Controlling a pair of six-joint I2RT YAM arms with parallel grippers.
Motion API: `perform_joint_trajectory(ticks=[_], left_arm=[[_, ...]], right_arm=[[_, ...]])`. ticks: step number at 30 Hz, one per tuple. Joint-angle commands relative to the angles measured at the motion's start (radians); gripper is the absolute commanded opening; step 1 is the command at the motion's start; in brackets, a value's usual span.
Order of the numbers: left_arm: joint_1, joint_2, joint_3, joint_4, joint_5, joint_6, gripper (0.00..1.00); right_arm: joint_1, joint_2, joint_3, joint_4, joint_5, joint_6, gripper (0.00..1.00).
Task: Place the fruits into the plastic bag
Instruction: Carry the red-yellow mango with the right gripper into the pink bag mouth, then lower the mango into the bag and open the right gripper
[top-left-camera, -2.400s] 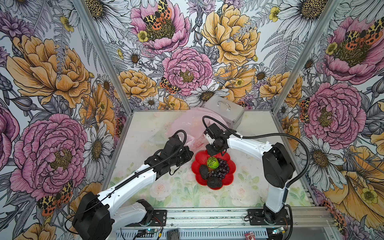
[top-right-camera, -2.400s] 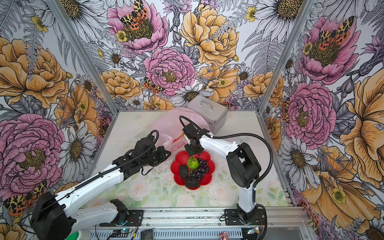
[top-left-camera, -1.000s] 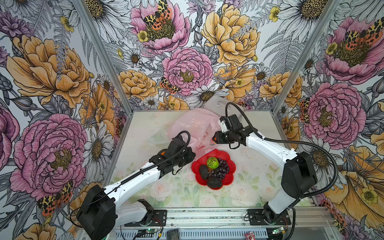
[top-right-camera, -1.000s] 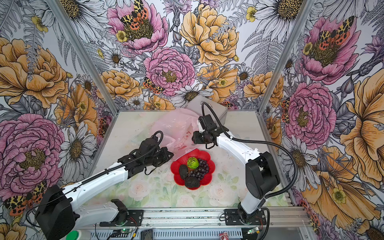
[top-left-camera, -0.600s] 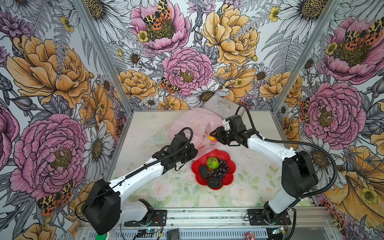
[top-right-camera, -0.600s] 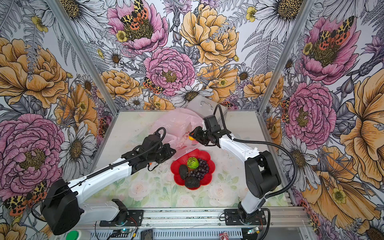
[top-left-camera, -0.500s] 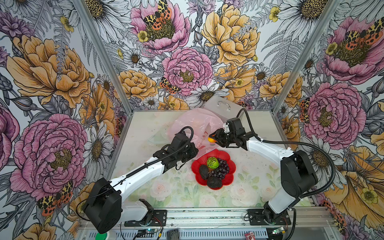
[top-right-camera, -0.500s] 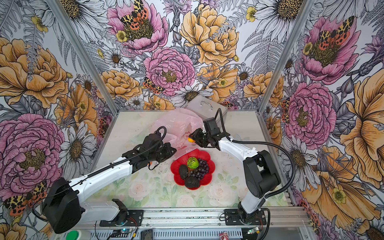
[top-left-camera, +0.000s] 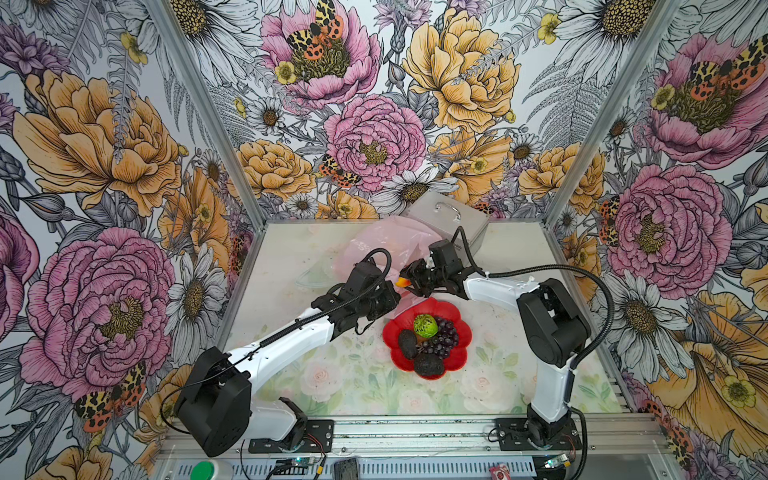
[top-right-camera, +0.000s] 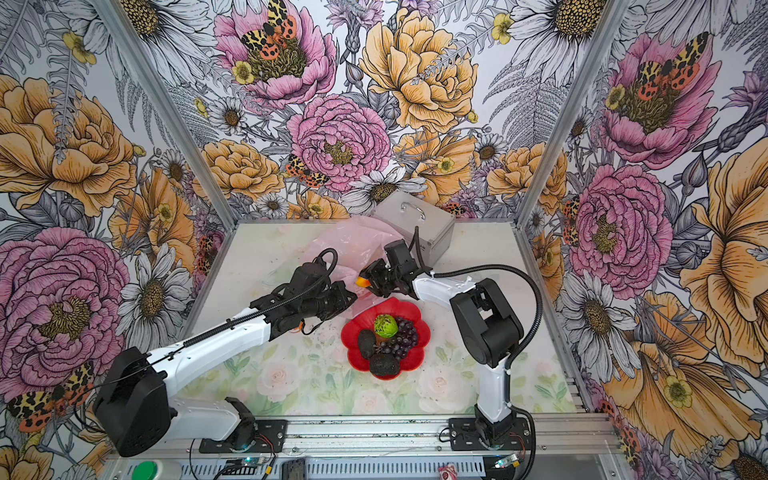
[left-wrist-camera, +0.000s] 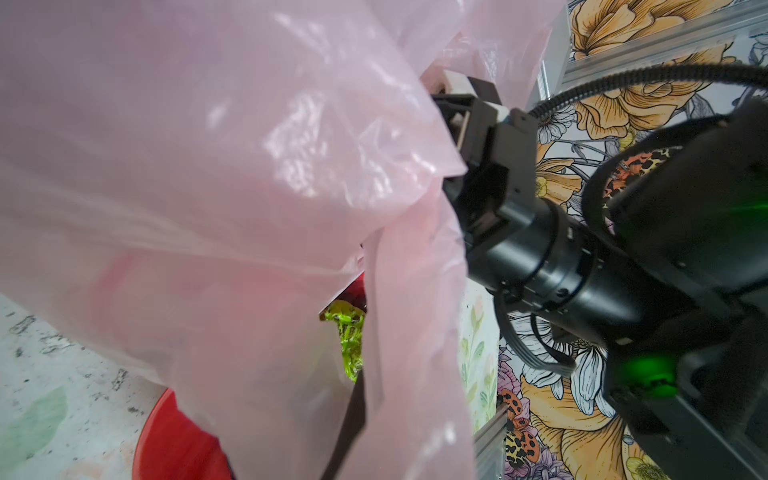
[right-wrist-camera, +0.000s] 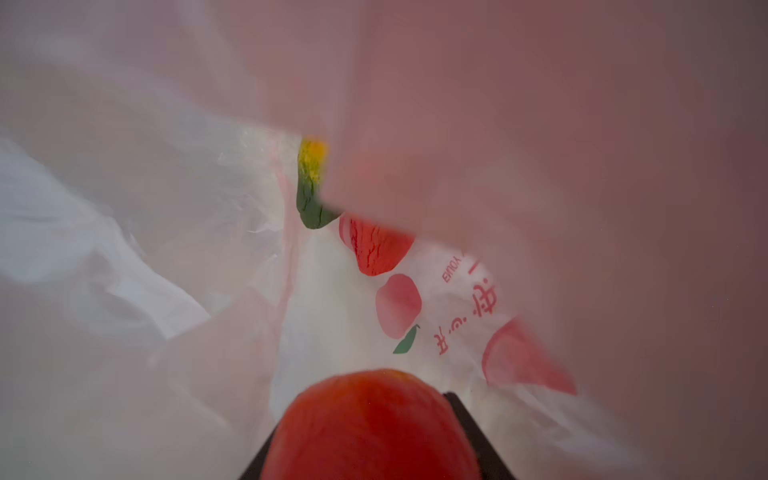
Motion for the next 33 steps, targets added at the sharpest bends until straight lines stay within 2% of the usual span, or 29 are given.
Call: perform_joint_trajectory(ticks=[1,12,18,24,33], left_arm=[[0.002,0.005,0.039,0.005,0.027,0.024,0.00],[0.022,-0.038,0.053,-0.077,0.034,0.057,0.00],[0.036,-0.055,0.058,-0.104,0.039,0.072,0.00],[0.051,-0.078,0.053,-0.118,0.045,0.083,0.00],[0.050,-0.110,0.031,-0.123,0.038,0.072,0.00]], right_arm=[[-0.004,0.041,0.068,0.033,0.014,0.014,0.34],[-0.056,0.179,0.208,0.045,0.035,-0.008,0.42],[-0.073,0.230,0.301,0.065,0.030,-0.009,0.56],[-0.076,0.220,0.322,0.080,0.029,-0.014,0.69],[-0.076,0.155,0.281,0.085,0.003,-0.032,0.80]])
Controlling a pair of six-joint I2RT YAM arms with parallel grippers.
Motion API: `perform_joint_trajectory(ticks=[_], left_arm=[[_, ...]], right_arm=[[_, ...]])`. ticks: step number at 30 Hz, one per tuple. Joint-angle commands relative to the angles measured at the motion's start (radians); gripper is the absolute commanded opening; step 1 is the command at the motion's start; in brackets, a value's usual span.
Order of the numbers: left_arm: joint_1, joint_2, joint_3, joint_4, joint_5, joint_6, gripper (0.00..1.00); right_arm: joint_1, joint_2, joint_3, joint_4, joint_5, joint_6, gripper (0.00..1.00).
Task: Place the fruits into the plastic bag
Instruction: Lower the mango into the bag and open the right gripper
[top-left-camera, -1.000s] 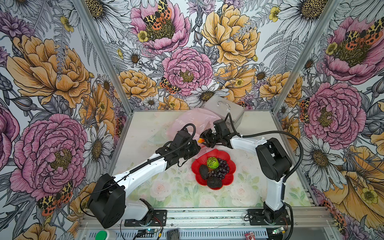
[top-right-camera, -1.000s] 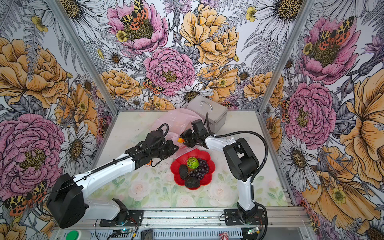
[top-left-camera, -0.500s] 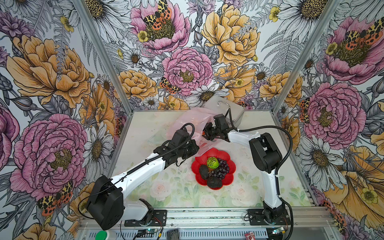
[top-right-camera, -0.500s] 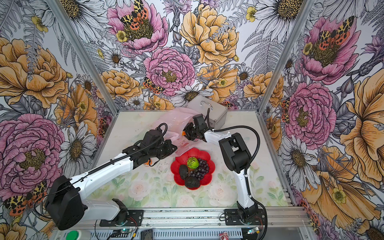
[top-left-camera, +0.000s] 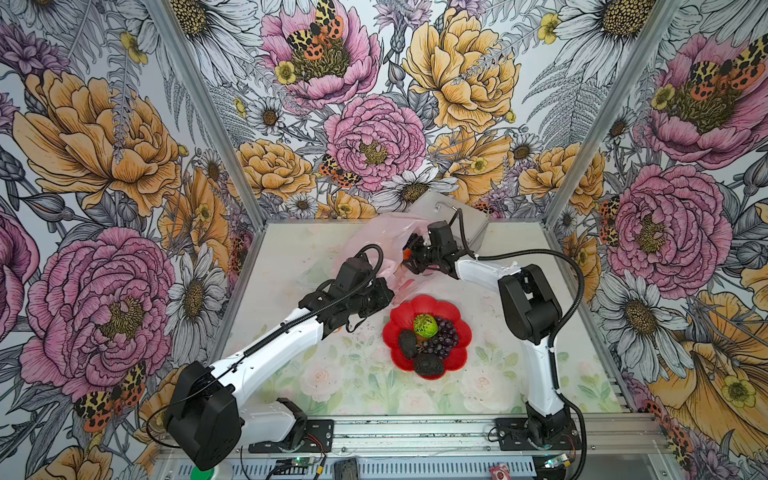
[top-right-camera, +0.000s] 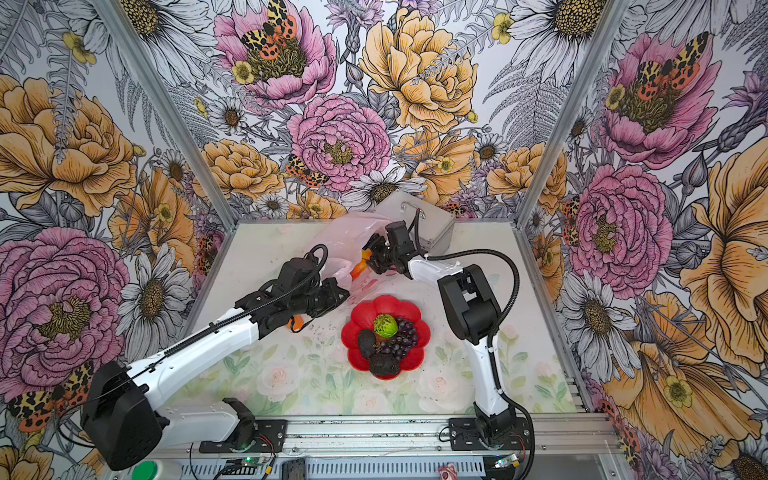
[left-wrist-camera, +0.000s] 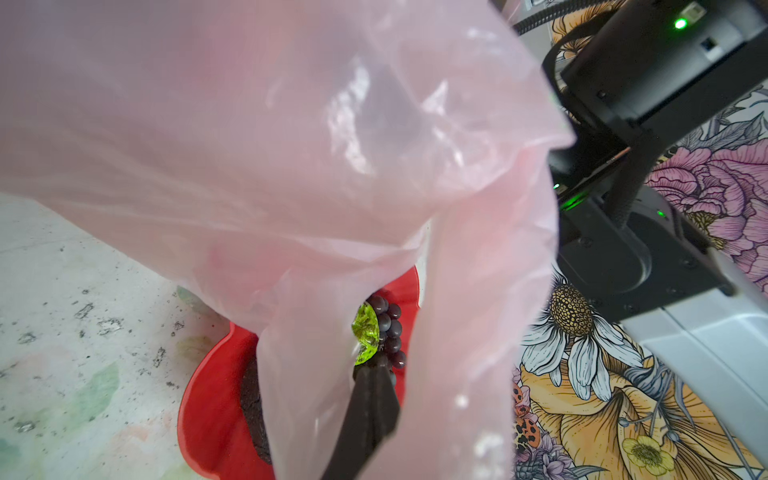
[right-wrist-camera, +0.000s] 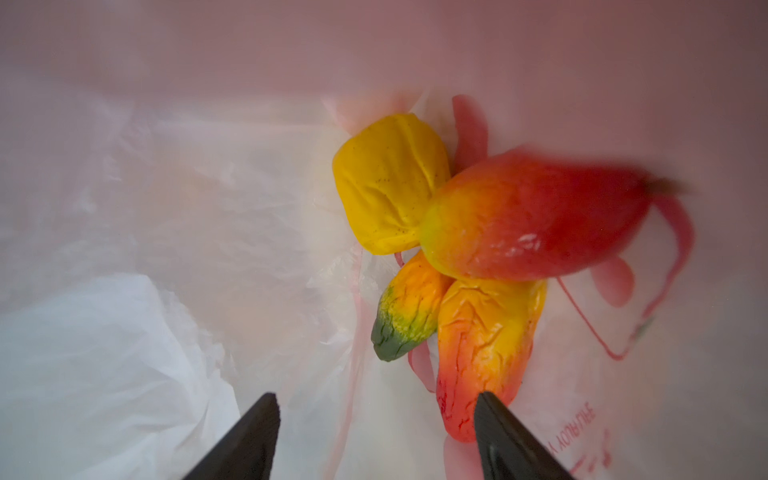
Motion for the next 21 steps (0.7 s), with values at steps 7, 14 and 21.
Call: perform_joint_trajectory(ticks=[7,14,21], left_arm=[[-0.003,-0.053,-0.028,0.013,-0.017,-0.010,0.00],[-0.002,-0.027,-0.069,0.067,-0.034,-0.065,0.00],[0.004,-0.030,-0.067,0.068,-0.071,-0.065,0.00]], right_arm=[[-0.003,-0.134,-0.045,-0.069,-0.068,-0.100,0.99],[-0.003,-0.198,-0.110,-0.104,-0.163,-0.143,0.99],[-0.005,-0.268,-0.124,-0.201,-0.232,-0.254,1.00]])
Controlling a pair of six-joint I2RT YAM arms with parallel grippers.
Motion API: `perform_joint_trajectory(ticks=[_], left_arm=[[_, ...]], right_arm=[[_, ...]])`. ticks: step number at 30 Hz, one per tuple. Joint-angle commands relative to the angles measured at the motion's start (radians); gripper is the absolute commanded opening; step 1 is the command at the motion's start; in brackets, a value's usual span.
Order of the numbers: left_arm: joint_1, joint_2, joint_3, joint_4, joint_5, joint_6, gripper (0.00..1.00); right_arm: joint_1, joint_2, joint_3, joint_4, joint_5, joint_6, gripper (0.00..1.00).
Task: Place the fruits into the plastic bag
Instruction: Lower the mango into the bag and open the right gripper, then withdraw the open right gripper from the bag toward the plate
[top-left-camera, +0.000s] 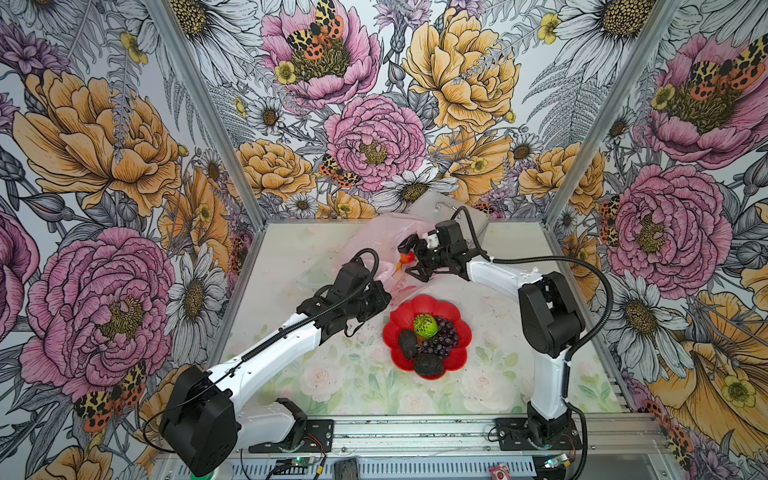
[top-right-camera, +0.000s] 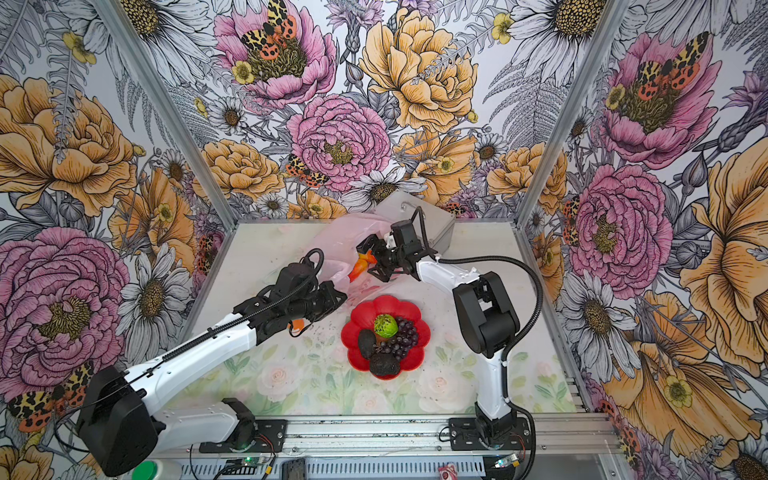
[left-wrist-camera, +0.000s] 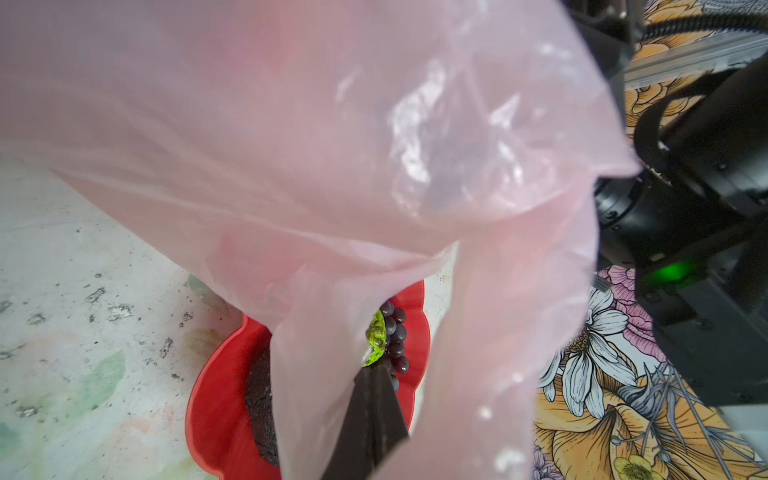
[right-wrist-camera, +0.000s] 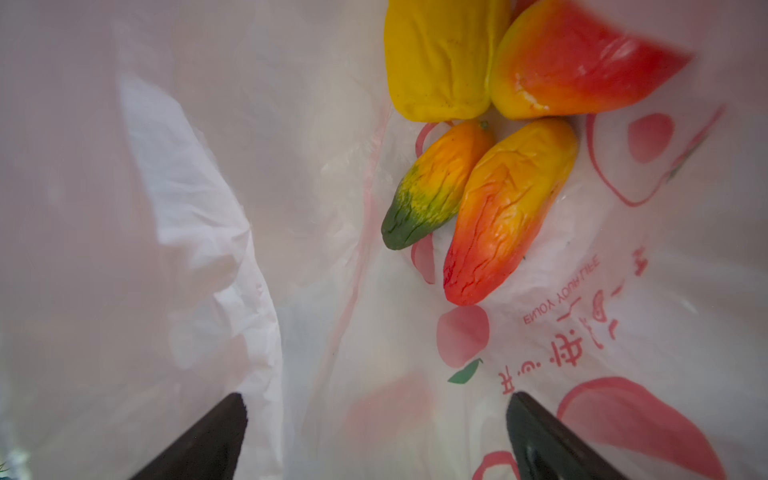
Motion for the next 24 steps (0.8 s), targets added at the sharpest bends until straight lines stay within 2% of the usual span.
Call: perform_joint_trajectory(ticks=[1,15,20,24], left_arm=[[0.006,-0.010,-0.008,0.031,-0.043,-0.002,0.00],[0.010,-0.040,-0.026,0.085,-0.068,-0.001,0.00],[0.014,-0.043,-0.038,0.110,-0.086,-0.033,0.00],[0.016,-0.031,-0.034,0.117,-0.075,-0.046,0.00]], right_arm=[[-0.005,-0.086,-0.016,-0.059,-0.055,-0.086,1.00],[-0.024,-0.254,-0.132,-0.199,-0.133,-0.244,0.99],[-0.032,-0.313,-0.151,-0.301,-0.133,-0.356,0.99],[-0.033,-0.359,-0.157,-0.407,-0.083,-0.474,1.00]])
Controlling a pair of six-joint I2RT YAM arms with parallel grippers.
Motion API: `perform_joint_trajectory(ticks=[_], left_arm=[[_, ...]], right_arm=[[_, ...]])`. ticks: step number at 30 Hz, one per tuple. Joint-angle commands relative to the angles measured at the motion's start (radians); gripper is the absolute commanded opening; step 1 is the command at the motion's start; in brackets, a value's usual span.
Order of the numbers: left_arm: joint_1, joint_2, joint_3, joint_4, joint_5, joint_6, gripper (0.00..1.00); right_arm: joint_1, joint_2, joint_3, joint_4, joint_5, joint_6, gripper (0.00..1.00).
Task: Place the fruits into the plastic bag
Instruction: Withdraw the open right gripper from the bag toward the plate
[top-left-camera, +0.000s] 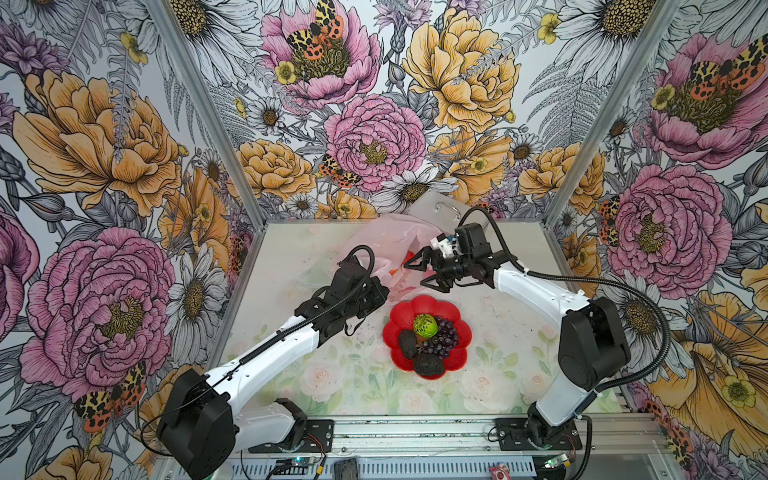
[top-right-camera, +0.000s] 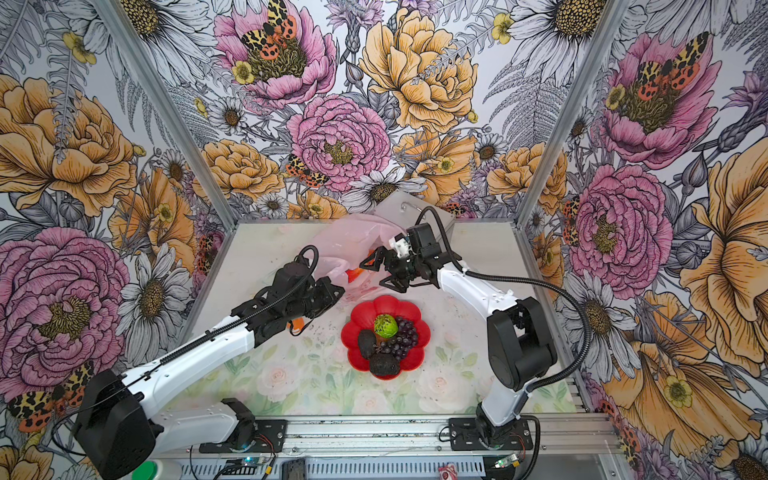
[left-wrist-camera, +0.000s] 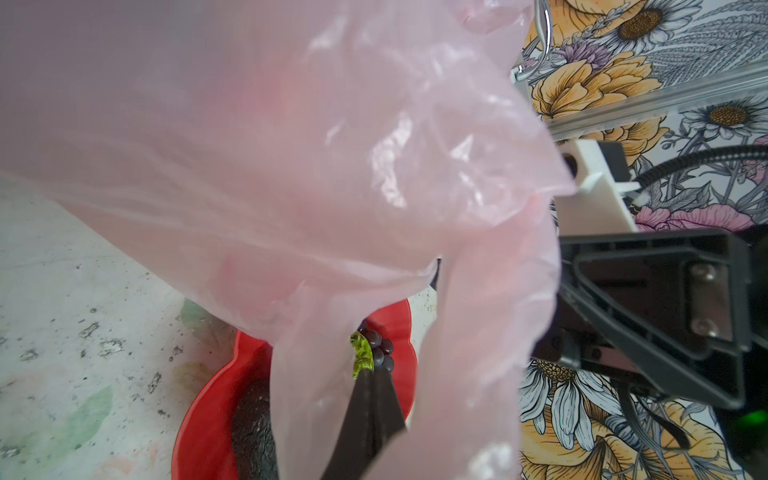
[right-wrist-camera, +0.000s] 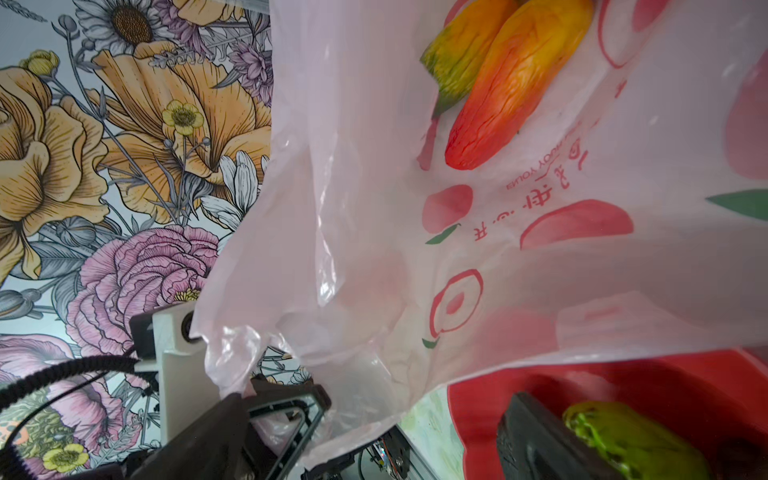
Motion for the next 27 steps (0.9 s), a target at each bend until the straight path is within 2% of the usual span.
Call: perform_joint_trajectory(ticks=[1,8,16,27], left_arm=[[0.012,-0.008,-0.006,0.039,-0.011,-0.019,0.00],[0.027,0.010,0.004,0.041,0.026,-0.041,0.00],[0.053,0.029,0.008,0.030,0.062,-0.056,0.00],[0.056,0.067,0.026,0.026,0.102,-0.065,0.00]], right_arm=[[-0.007,-0.071,-0.006,-0.132,0.052,-0.161,1.00],[-0.003,-0.121,-0.017,-0.279,0.167,-0.304,1.00],[0.036,-0.111,0.023,-0.409,0.303,-0.422,0.99],[0.198,0.008,0.182,-0.618,0.525,-0.609,1.00]])
